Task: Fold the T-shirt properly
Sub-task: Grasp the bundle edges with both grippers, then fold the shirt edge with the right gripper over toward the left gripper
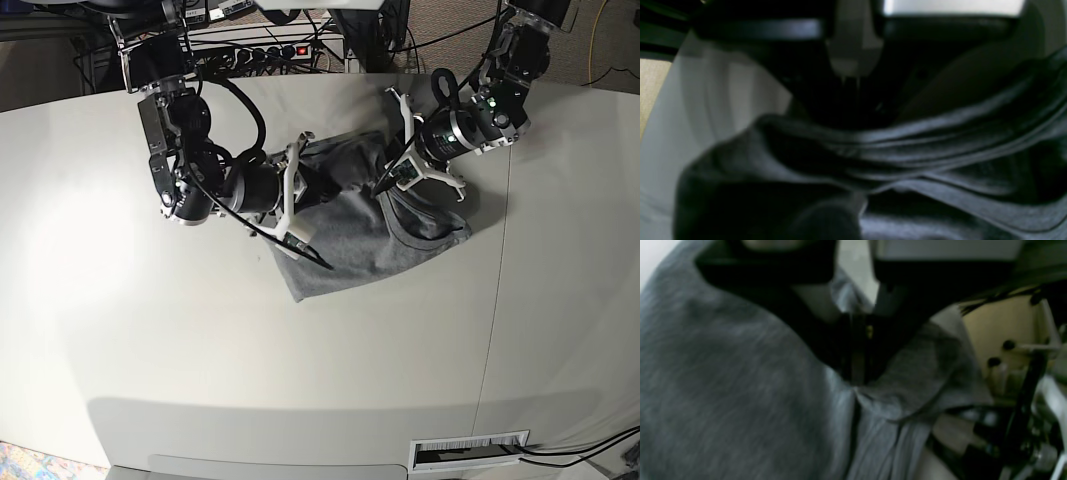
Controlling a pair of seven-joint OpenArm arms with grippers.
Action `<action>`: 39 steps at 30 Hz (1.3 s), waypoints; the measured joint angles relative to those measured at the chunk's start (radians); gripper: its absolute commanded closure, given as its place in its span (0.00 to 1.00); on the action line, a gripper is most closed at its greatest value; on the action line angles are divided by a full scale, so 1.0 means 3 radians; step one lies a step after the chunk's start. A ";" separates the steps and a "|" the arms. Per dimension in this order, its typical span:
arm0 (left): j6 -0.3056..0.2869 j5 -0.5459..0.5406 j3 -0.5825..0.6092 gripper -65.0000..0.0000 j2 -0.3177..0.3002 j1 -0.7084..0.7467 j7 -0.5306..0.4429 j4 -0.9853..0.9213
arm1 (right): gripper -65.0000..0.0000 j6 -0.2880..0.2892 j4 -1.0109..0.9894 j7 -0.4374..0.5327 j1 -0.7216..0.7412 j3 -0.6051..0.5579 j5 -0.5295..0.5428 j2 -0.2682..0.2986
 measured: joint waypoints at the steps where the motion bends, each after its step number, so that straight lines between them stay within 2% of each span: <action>1: 0.0000 0.0000 0.0000 1.00 0.0000 0.0000 -0.0001 0.0000 | 1.00 0.0000 0.0000 -0.0047 0.0001 0.0003 0.0071 0.0005; 5: 0.0000 0.0000 0.0000 1.00 -0.0001 0.0000 0.0003 0.0000 | 1.00 0.0000 0.0000 -0.0075 0.0000 0.0004 0.0128 0.0004; 9: 0.0000 0.0004 0.0000 1.00 -0.0001 0.0001 0.0296 0.0167 | 1.00 0.0000 0.0000 -0.0075 0.0000 0.0004 0.0127 0.0005; 12: 0.0018 0.0005 -0.0003 1.00 -0.0001 0.0000 0.0390 0.0397 | 1.00 0.0000 0.0000 -0.0065 0.0000 0.0004 0.0127 0.0004; 18: 0.0305 0.0490 -0.0003 1.00 -0.0001 -0.0003 0.0476 0.0868 | 1.00 0.0000 0.0000 -0.0036 -0.0011 0.0004 0.0130 0.0004; 26: 0.0435 0.1059 -0.0003 1.00 -0.0001 0.0036 0.0511 0.0891 | 1.00 -0.0001 0.0000 0.0041 -0.0161 -0.0023 0.0156 -0.0051; 33: 0.0448 0.1062 -0.0003 1.00 0.0000 0.0247 0.0516 0.1207 | 1.00 -0.0001 0.0000 0.0239 -0.0165 -0.0257 -0.0104 -0.0067; 37: 0.0460 0.0738 -0.0003 1.00 0.0000 0.0347 0.0504 0.1395 | 1.00 0.0000 0.0000 0.0240 -0.0149 -0.0212 -0.0076 -0.0067; 39: 0.0451 0.0604 -0.0003 1.00 -0.0001 0.0403 0.0511 0.1395 | 1.00 0.0000 0.0001 0.0206 -0.0118 -0.0126 0.0055 -0.0069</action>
